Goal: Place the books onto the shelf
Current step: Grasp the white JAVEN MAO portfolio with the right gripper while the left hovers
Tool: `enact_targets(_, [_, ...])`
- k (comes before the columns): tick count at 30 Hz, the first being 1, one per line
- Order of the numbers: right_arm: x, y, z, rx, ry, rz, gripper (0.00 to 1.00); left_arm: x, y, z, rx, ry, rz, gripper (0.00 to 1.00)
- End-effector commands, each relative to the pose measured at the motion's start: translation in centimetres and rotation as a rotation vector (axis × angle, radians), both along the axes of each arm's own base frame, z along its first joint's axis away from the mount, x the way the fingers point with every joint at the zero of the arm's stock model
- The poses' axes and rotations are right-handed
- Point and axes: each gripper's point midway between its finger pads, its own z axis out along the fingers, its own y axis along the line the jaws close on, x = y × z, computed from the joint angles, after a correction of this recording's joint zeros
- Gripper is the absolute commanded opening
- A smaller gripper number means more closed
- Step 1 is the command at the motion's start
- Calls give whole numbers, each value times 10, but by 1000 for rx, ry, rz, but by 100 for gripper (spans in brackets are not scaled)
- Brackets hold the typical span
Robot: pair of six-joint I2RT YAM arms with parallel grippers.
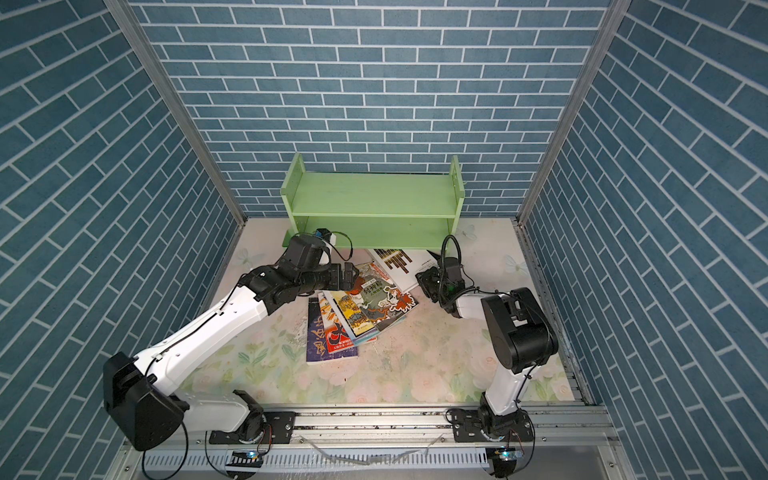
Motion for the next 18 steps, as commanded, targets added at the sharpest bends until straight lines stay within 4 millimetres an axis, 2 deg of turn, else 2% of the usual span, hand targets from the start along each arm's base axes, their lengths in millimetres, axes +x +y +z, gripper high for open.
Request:
enact_targets(1, [1, 4, 2, -4, -60, 29, 26, -7, 11, -3, 15, 20, 27, 100])
enact_targets(12, [2, 8, -8, 2, -75, 55, 26, -12, 12, -3, 22, 49, 25, 100])
enact_targets(18, [1, 7, -9, 5, -89, 51, 20, -13, 14, -2, 31, 55, 27, 100])
